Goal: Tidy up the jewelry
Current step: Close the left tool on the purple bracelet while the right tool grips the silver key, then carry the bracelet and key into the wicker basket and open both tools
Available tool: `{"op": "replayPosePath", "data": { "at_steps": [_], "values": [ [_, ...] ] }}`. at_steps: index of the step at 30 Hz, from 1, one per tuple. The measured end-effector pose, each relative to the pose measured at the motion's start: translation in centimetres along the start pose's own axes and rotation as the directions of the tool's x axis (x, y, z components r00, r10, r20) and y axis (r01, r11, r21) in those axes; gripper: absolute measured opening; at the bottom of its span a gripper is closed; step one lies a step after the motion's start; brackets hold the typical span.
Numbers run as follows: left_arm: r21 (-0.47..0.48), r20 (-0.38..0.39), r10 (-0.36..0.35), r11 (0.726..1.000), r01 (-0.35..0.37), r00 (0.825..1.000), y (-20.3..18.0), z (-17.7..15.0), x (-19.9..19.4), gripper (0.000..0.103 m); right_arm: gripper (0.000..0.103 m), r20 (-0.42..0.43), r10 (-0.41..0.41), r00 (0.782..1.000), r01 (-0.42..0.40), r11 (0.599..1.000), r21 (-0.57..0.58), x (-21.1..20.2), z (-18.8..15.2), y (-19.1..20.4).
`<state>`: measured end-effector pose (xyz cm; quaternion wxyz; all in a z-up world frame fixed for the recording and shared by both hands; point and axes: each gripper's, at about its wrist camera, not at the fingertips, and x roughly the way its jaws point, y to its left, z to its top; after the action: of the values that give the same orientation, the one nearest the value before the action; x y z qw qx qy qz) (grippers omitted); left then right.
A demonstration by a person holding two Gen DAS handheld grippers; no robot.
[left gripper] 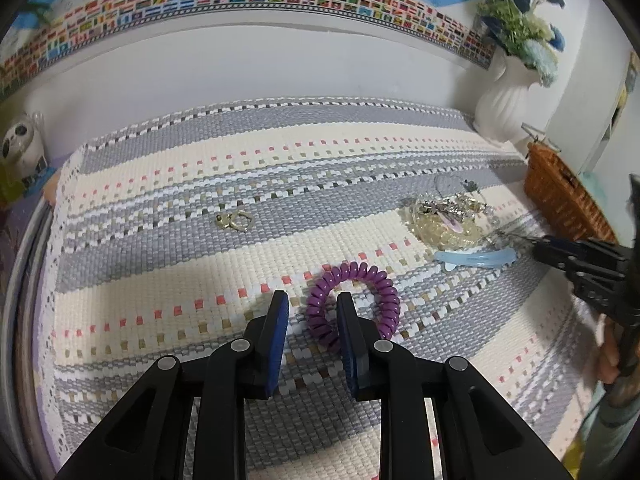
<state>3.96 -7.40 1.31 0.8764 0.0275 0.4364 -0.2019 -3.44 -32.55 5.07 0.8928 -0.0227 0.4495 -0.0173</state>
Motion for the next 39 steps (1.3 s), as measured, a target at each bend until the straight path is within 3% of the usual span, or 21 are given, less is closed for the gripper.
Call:
{"op": "replayPosePath", "data": {
  "at_steps": [3, 4, 5, 8, 14, 20, 25, 31, 39],
  "values": [
    [0.055, 0.008, 0.069, 0.996, -0.069, 0.998, -1.3, 0.1, 0.4, 0.024, 0.023, 0.022, -0.011, 1.000, 0.012, 1.000, -0.010, -1.1, -0.5, 0.4],
    [0.070, 0.011, 0.083, 0.994, -0.084, 0.996, -1.6, 0.1, 0.4, 0.020, 0.023, 0.031, -0.009, 0.999, 0.010, 1.000, -0.011, -1.6, -0.6, 0.5],
    [0.083, 0.014, 0.086, 0.993, -0.087, 0.996, -2.0, 0.1, 0.4, 0.011, 0.023, 0.037, -0.001, 0.999, 0.002, 1.000, -0.009, -2.0, -0.7, 0.6],
    [0.093, 0.024, 0.094, 0.991, -0.096, 0.995, -2.4, 0.0, 0.3, 0.011, 0.023, 0.058, 0.020, 0.998, -0.021, 1.000, 0.000, -3.3, -0.9, 0.3],
    [0.063, 0.074, -0.005, 0.998, 0.001, 0.997, -2.8, 0.2, -1.8, 0.010, 0.023, 0.097, 0.038, 0.995, -0.040, 0.999, 0.026, -6.4, -1.3, -0.8],
    [0.097, 0.132, -0.105, 0.991, 0.092, 0.986, -6.0, 1.3, -5.6, 0.010, 0.023, 0.178, 0.030, 0.984, -0.037, 0.999, 0.036, -10.9, -1.8, -2.4],
    [0.177, 0.163, -0.160, 0.976, 0.131, 0.974, -11.0, 3.5, -8.3, 0.010, 0.023, 0.219, -0.016, 0.976, 0.000, 0.997, 0.072, -13.6, -2.1, -5.5],
    [0.284, 0.159, -0.197, 0.948, 0.146, 0.967, -18.0, 6.1, -8.6, 0.010, 0.023, 0.233, -0.090, 0.968, 0.055, 0.986, 0.155, -15.5, -3.0, -11.0],
    [0.383, 0.086, -0.269, 0.898, 0.217, 0.959, -27.4, 8.1, -6.0, 0.010, 0.023, 0.143, -0.113, 0.983, 0.079, 0.971, 0.228, -15.2, -3.9, -18.1]
  ]
}}
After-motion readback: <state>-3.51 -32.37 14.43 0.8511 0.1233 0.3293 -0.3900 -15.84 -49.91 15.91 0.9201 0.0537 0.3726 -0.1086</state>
